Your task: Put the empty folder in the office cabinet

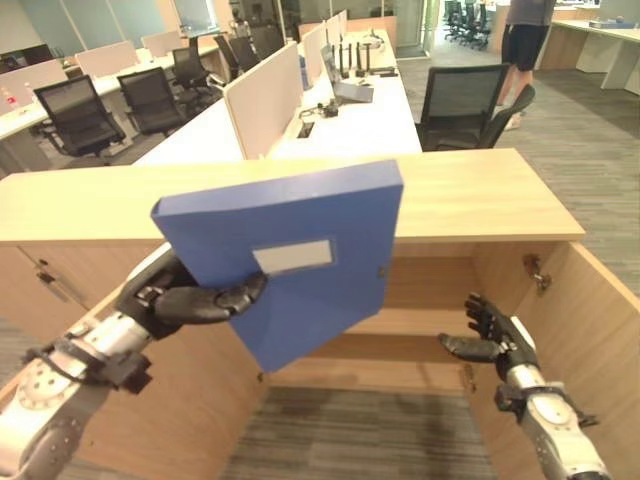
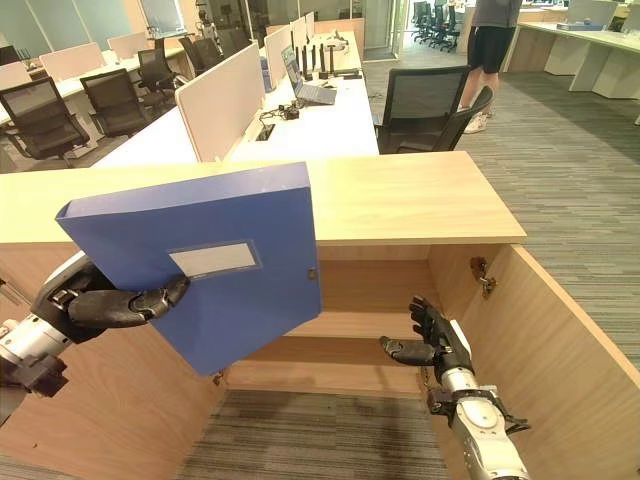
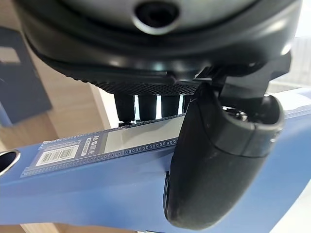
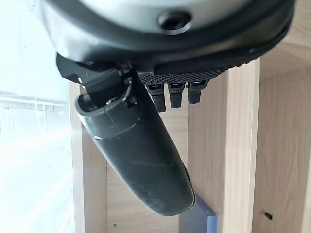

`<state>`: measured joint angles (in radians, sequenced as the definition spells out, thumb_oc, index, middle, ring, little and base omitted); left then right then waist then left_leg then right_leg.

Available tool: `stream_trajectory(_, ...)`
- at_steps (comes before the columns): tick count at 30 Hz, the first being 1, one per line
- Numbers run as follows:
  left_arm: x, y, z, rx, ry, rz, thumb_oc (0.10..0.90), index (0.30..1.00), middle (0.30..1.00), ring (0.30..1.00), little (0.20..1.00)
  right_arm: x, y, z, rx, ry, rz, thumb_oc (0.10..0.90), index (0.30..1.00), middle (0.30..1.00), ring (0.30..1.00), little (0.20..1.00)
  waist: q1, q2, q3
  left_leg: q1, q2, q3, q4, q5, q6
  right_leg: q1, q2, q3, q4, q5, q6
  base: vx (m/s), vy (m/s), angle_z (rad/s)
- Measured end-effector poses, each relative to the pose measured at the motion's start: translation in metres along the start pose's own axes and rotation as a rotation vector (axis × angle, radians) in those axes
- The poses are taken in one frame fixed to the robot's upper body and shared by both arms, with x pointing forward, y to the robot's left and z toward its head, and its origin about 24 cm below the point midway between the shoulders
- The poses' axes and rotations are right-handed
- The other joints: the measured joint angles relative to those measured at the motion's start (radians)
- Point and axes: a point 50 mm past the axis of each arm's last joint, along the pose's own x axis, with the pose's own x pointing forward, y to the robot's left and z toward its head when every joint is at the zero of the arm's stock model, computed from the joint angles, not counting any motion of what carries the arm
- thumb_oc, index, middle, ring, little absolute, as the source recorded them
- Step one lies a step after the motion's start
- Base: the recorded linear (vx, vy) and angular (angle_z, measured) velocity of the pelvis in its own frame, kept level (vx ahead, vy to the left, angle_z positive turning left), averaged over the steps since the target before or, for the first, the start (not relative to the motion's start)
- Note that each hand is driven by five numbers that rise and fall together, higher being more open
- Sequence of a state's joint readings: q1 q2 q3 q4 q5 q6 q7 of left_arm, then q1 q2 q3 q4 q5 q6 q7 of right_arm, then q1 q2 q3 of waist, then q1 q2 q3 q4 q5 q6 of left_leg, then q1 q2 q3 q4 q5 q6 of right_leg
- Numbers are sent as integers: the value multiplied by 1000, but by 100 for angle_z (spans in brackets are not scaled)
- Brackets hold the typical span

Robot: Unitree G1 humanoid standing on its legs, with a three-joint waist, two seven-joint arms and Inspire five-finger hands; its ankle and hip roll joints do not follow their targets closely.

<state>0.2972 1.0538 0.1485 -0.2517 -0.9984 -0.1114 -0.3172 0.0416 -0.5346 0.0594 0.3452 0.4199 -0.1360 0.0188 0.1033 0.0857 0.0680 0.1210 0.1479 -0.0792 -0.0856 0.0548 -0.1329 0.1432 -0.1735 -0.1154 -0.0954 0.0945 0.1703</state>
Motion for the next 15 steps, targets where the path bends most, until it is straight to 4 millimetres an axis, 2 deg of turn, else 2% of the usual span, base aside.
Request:
stream_trajectory(2,-2,4,-4,18,20,17,400,300,300,300,300,0,-3,3,12,-3,7,800,900,900,900,900,-2,-5,3,0,0,5,0,0,0,-4,0,3,0,0,0,-18,12,-8)
stream_trajectory(4,-5,11,-10,25,51,50,400,300,300,300,300,-4,-5,21,41,-61,96,800,900,900,900,900,-9,-11,6,-10,1,13,0,4,-3,-18,1,12,0,4,0,-18,13,-10)
stream_trajectory(5,-5,11,-11,28,55,51,400,300,300,300,300,-4,-3,24,56,-72,111,800,900,900,900,900,-17,-14,9,-9,1,13,0,6,-6,-17,1,13,0,5,0,-27,10,-3)
stream_trajectory(12,-3,3,-21,23,104,-25,400,300,300,300,300,-6,18,49,310,-170,348,800,900,900,900,900,-27,-25,15,-2,2,26,0,4,-7,-20,2,25,0,6,0,-10,1,-5)
stream_trajectory(15,-1,-2,-26,10,128,-64,400,300,300,300,300,-5,33,55,329,-160,452,800,900,900,900,900,-28,-27,17,-2,3,32,0,2,-7,-24,2,28,0,7,0,-7,1,-5)
